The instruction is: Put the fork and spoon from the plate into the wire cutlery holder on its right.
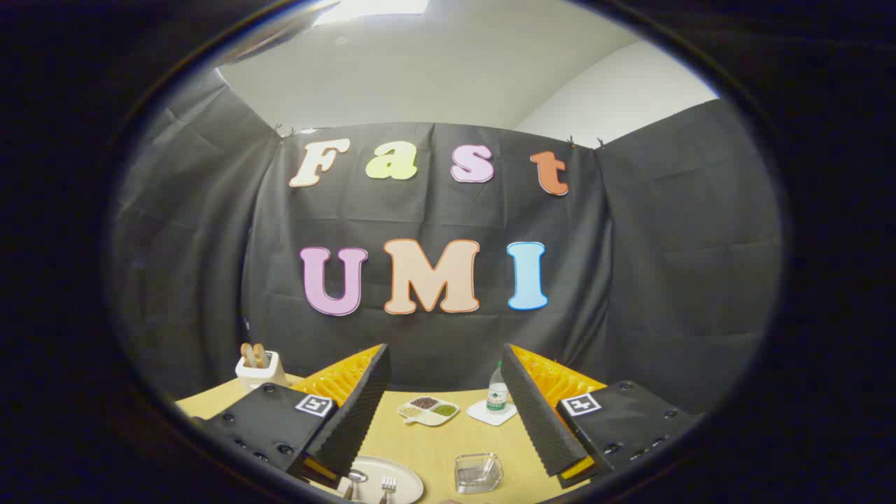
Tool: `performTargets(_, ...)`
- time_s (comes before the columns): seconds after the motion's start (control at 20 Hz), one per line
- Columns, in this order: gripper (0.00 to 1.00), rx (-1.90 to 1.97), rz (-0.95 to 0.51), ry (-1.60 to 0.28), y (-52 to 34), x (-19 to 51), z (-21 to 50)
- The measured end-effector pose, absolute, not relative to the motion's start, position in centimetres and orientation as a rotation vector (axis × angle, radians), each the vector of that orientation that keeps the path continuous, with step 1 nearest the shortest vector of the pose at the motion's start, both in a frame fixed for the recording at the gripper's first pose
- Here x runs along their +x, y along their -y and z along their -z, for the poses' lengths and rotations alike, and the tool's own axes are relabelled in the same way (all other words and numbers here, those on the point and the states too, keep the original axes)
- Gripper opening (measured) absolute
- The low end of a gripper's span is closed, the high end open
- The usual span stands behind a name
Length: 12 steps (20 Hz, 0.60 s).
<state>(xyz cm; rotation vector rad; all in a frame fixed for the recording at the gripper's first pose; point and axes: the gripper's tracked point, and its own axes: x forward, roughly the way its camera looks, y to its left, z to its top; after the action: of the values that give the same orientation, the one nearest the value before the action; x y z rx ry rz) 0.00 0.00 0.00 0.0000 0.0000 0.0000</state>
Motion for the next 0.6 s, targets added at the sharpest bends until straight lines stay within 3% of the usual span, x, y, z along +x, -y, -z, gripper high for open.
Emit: performTargets(0.6,1.0,-0.014,-0.052,-0.033,-1.7,0.1,1.3)
